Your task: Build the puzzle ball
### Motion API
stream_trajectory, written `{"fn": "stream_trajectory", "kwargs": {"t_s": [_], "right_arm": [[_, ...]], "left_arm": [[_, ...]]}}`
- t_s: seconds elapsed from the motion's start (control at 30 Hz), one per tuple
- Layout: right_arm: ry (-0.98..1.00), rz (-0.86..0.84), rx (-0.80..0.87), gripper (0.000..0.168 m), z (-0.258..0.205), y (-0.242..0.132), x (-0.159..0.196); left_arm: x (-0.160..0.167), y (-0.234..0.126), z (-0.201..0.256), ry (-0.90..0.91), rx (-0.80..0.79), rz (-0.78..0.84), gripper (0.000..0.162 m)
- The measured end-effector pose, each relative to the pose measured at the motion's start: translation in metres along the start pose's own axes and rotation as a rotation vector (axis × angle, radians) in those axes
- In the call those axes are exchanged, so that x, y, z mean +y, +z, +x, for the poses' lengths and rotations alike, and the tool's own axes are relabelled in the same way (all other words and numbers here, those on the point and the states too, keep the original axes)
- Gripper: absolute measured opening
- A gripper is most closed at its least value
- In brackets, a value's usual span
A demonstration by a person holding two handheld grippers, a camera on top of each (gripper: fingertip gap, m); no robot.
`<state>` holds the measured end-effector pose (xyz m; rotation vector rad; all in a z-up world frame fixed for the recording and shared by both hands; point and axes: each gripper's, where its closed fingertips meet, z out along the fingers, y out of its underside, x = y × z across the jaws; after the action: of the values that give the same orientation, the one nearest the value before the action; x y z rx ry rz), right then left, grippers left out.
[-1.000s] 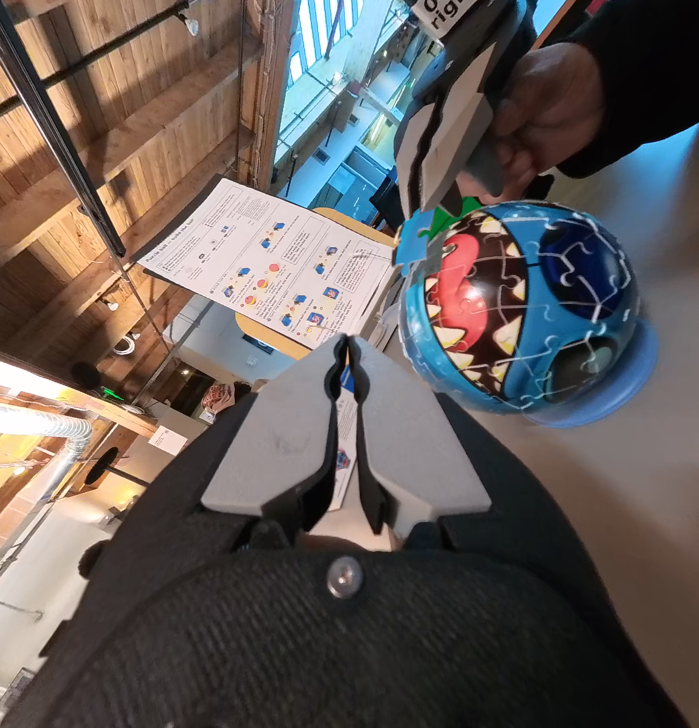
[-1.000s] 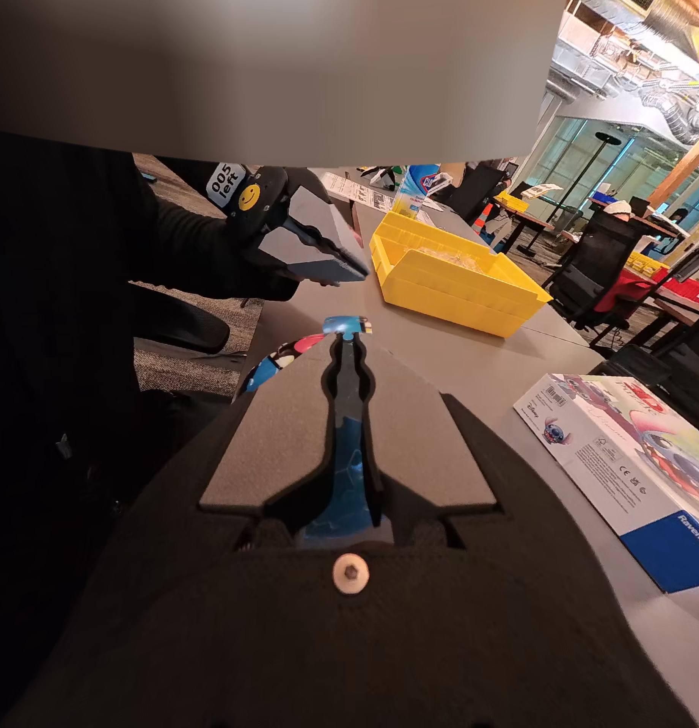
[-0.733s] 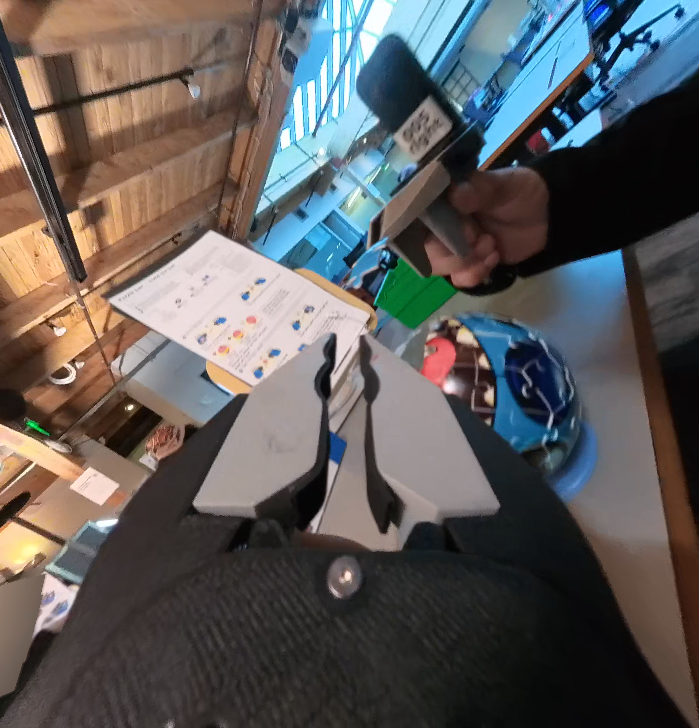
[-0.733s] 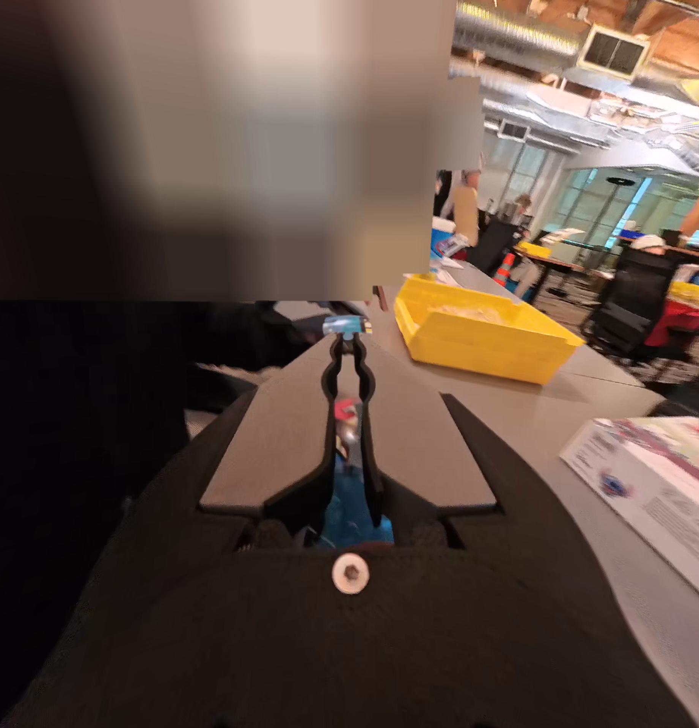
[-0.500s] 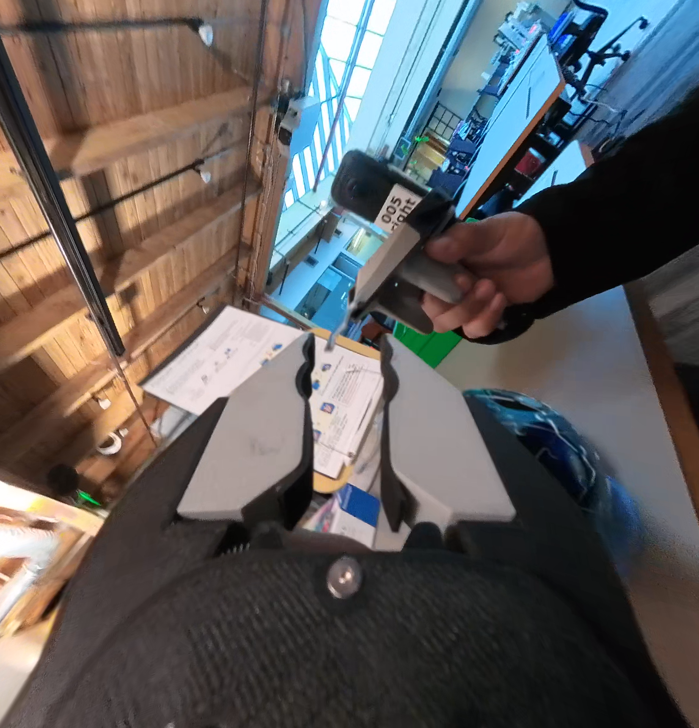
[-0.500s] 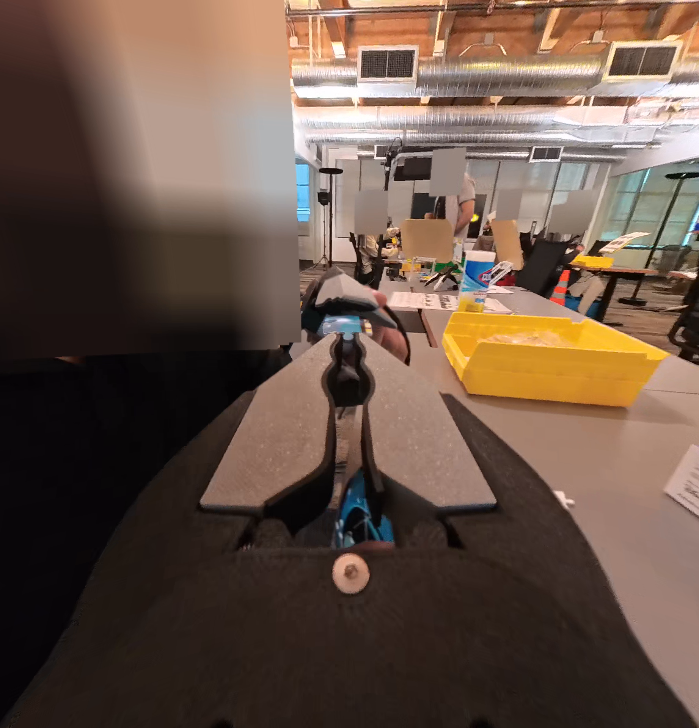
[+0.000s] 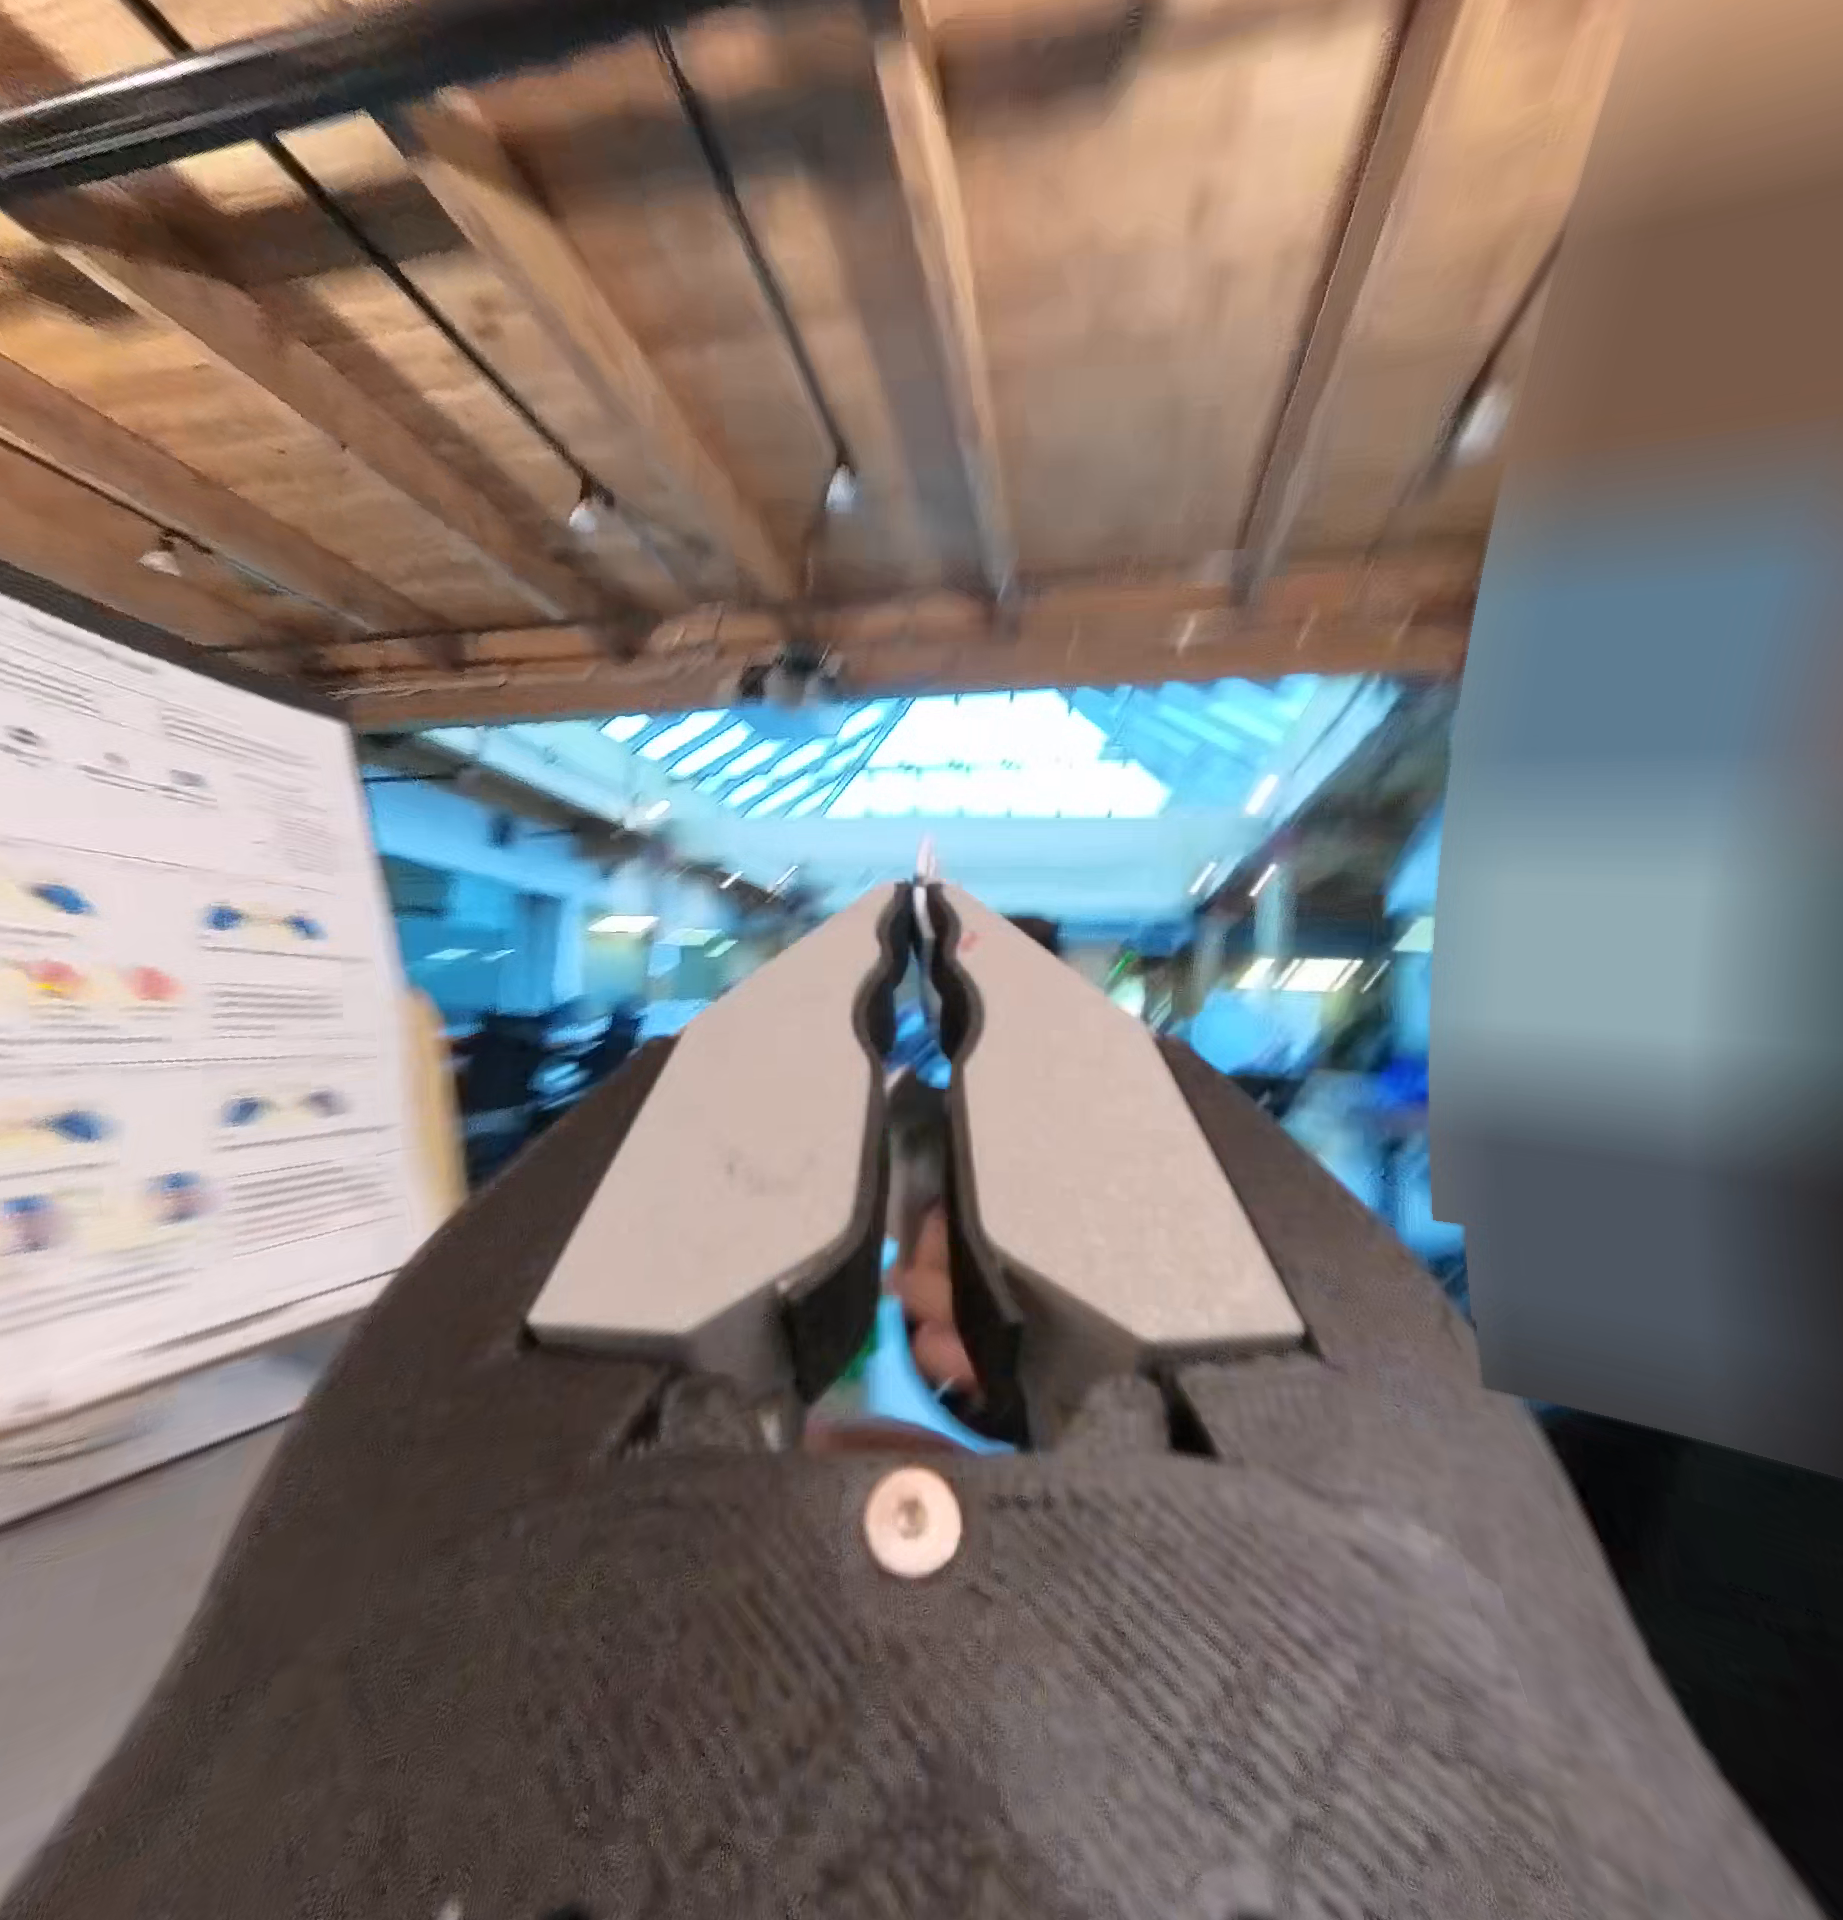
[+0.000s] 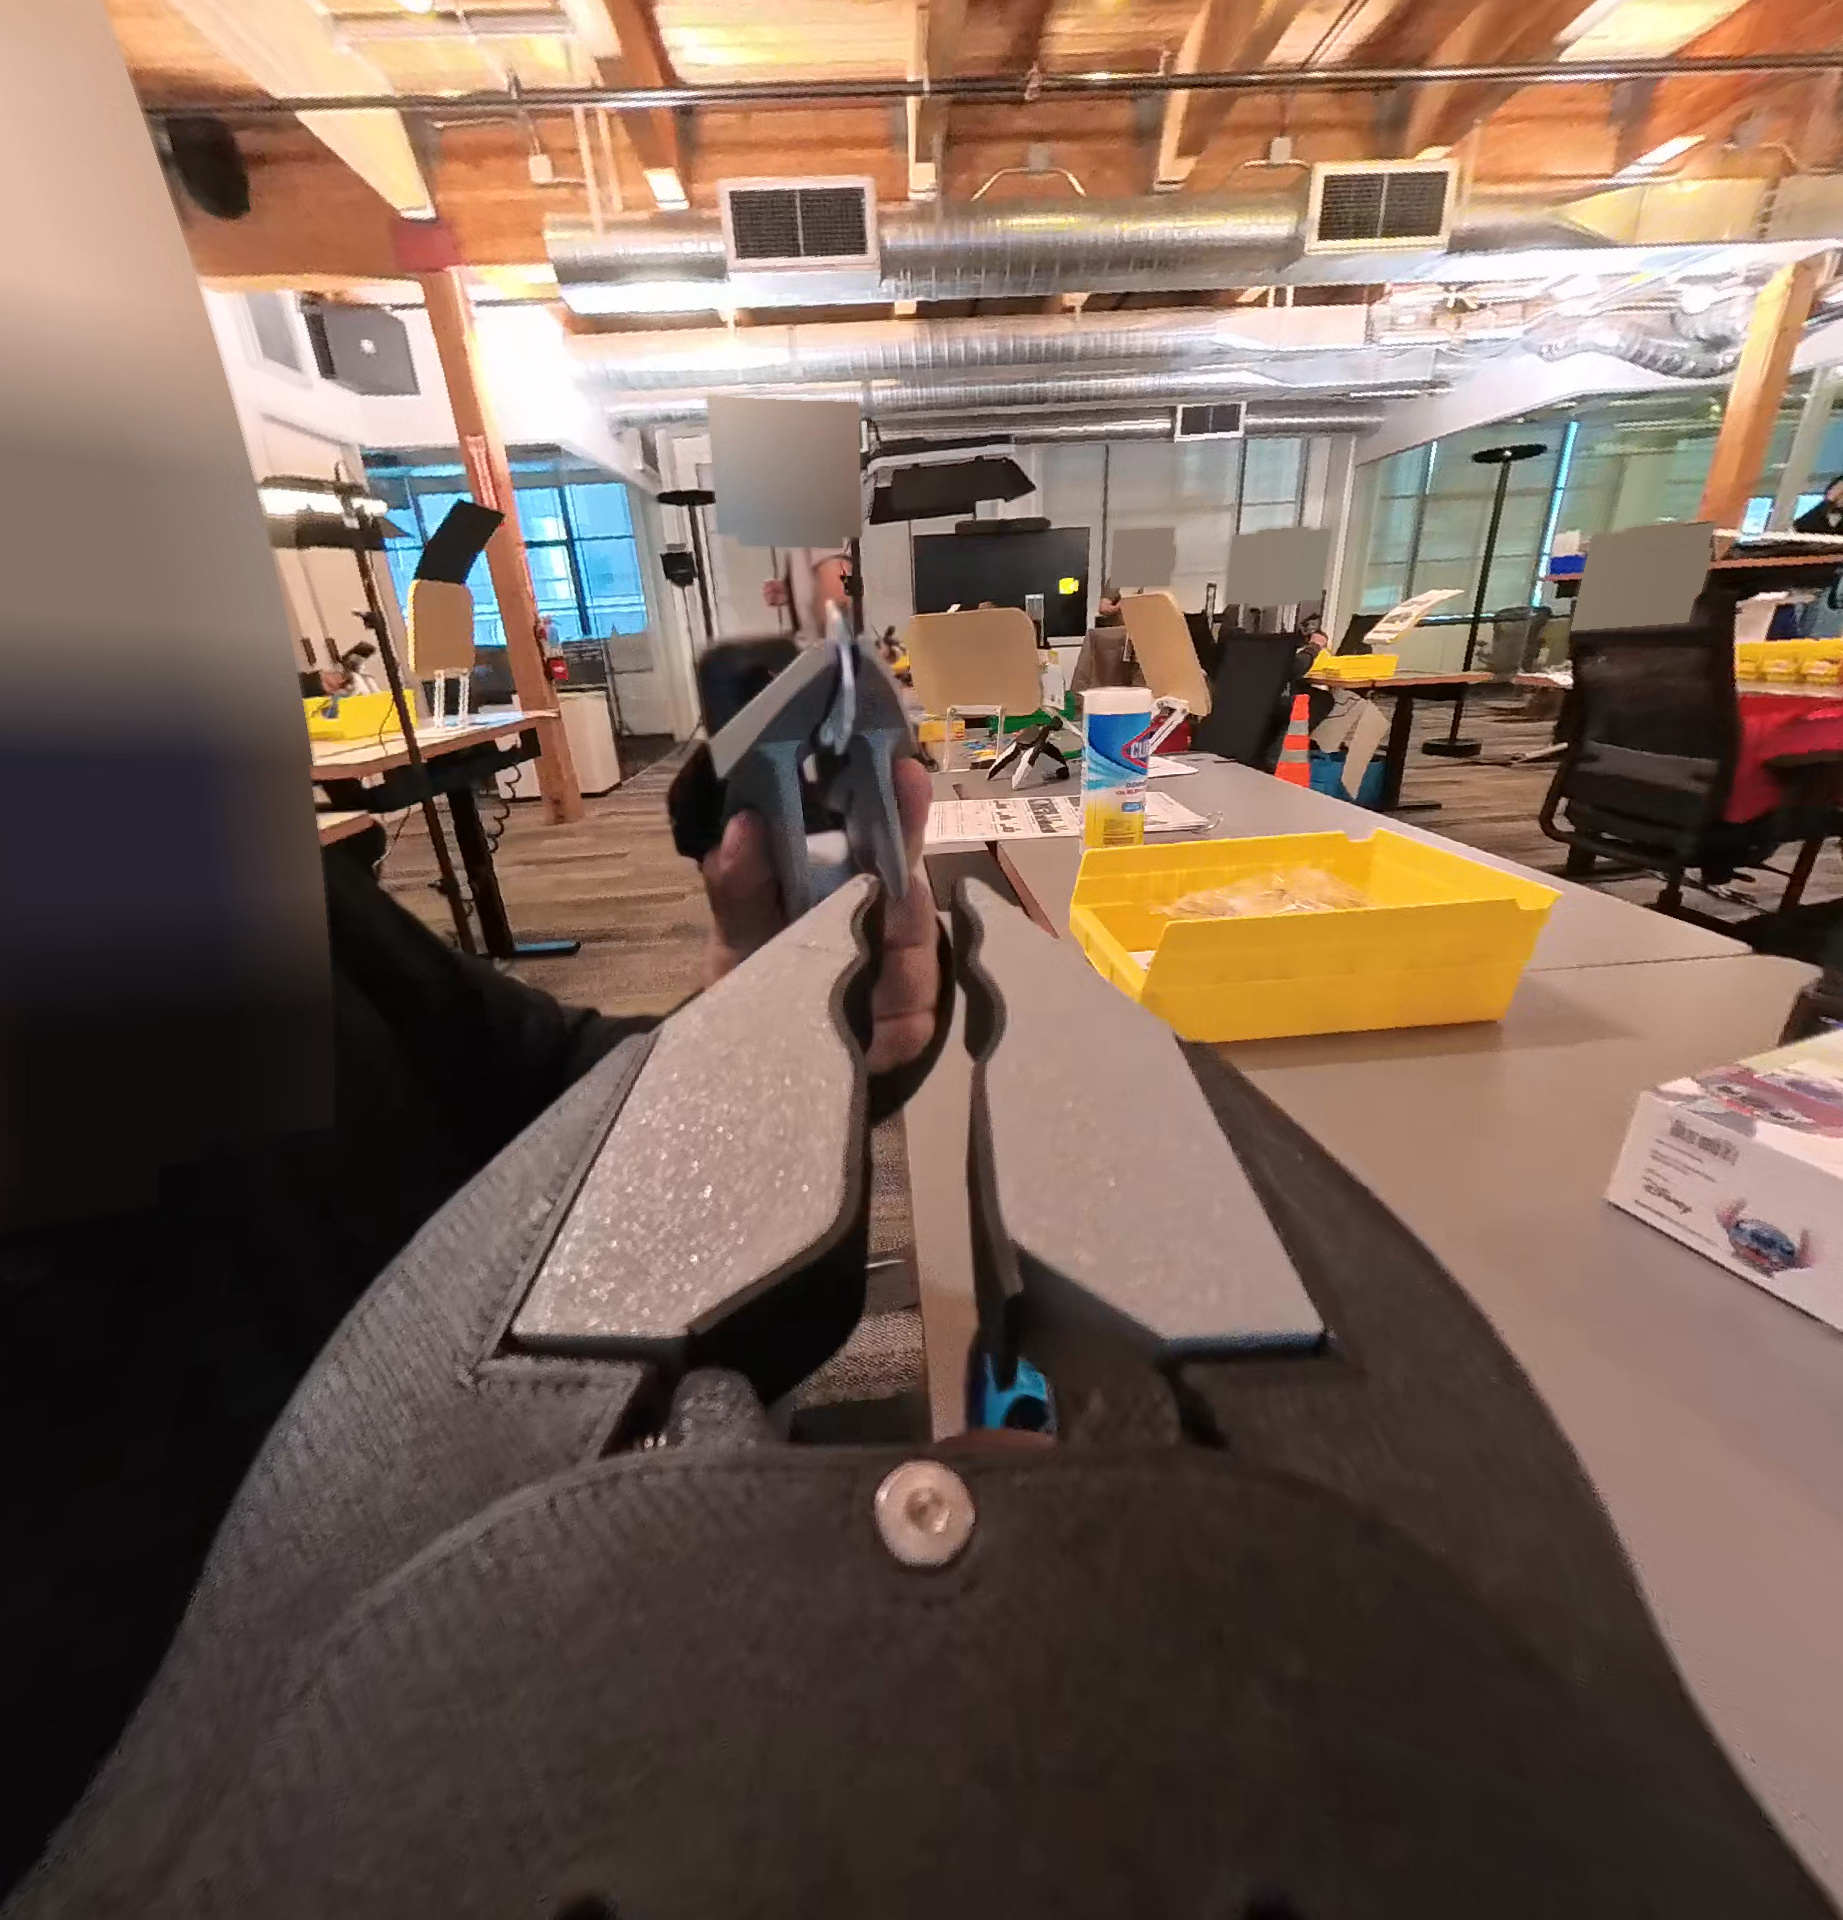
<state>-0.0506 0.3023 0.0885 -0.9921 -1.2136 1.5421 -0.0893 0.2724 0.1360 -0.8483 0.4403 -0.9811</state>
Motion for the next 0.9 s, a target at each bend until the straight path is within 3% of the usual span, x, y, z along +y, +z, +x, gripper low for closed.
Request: {"fn": "stream_trajectory", "kwargs": {"t_s": [0.13,0.27,0.53,0.9], "right_arm": [[-0.043,0.027,0.049,0.008,-0.012,0.016,-0.008],[-0.091,0.030,0.116,0.007,-0.013,0.031,-0.013],[-0.041,0.009,0.080,0.000,-0.009,0.047,-0.001],[0.054,0.034,0.135,0.000,0.027,0.038,0.007]], "left_arm": [[-0.002,-0.008,-0.011,-0.324,0.001,0.151,0.000],[0.007,-0.010,-0.010,-0.434,0.012,0.182,0.000],[0.022,-0.013,-0.014,-0.412,-0.007,0.137,0.000],[0.027,-0.025,-0.057,-0.415,-0.102,0.067,0.000]]}}
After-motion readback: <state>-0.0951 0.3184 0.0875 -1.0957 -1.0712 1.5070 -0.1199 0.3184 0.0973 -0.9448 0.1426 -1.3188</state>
